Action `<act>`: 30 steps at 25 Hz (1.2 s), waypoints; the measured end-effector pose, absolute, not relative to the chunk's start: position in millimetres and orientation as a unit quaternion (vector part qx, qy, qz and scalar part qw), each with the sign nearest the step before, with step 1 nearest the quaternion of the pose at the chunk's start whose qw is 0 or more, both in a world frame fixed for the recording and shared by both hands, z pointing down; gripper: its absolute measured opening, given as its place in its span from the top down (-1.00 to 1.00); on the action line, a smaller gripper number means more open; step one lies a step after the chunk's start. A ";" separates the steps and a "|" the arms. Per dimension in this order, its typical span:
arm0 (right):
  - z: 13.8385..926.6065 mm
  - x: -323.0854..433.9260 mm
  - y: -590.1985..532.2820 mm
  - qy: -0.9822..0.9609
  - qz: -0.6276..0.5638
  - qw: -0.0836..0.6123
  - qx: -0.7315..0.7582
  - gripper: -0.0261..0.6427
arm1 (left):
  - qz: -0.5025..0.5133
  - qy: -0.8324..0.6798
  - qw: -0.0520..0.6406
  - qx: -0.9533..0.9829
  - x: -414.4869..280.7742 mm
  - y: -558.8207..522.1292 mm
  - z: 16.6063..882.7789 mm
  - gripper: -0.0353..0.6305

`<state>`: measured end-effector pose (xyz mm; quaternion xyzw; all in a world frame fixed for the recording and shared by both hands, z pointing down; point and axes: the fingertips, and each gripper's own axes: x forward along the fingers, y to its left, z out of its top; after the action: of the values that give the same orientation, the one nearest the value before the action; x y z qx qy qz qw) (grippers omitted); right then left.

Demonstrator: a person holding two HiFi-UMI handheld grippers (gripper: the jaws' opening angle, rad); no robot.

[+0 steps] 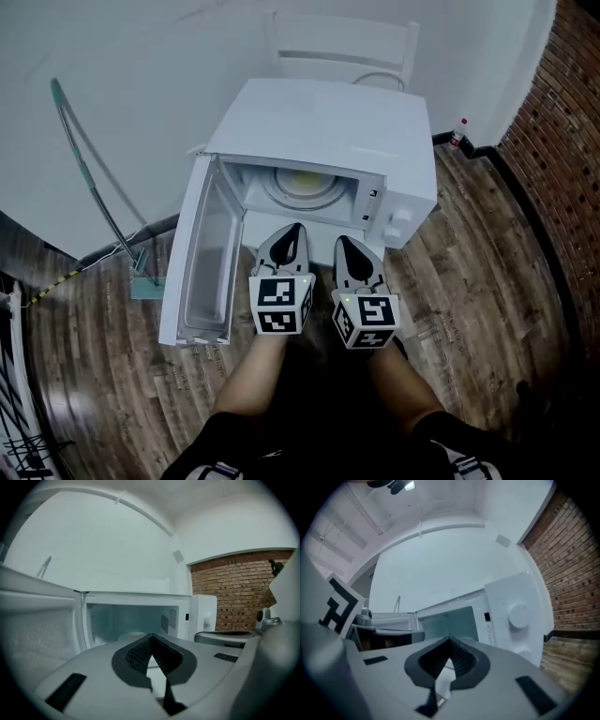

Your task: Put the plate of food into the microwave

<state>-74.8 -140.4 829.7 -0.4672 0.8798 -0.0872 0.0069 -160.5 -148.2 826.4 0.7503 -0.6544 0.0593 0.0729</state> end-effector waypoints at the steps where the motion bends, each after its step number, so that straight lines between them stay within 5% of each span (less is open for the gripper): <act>1: 816.4 -76.1 -141.3 0.879 -0.085 0.010 -0.469 0.90 | 0.058 -0.653 0.077 0.751 -158.9 -145.9 813.1 0.90; 18: 427.0 -66.0 -158.9 0.880 -0.110 -0.005 -0.463 0.90 | 0.049 -0.633 0.155 0.757 -134.9 -142.4 445.4 0.90; 30: 327.7 -95.9 -175.3 0.875 -0.102 0.008 -0.474 0.90 | 0.020 -0.612 0.103 0.784 -171.3 -150.6 331.1 0.90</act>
<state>-95.9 -175.3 327.7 -0.4737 0.8746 -0.1024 0.0081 -171.3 -150.6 331.1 0.7840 -0.6117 0.0203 0.1031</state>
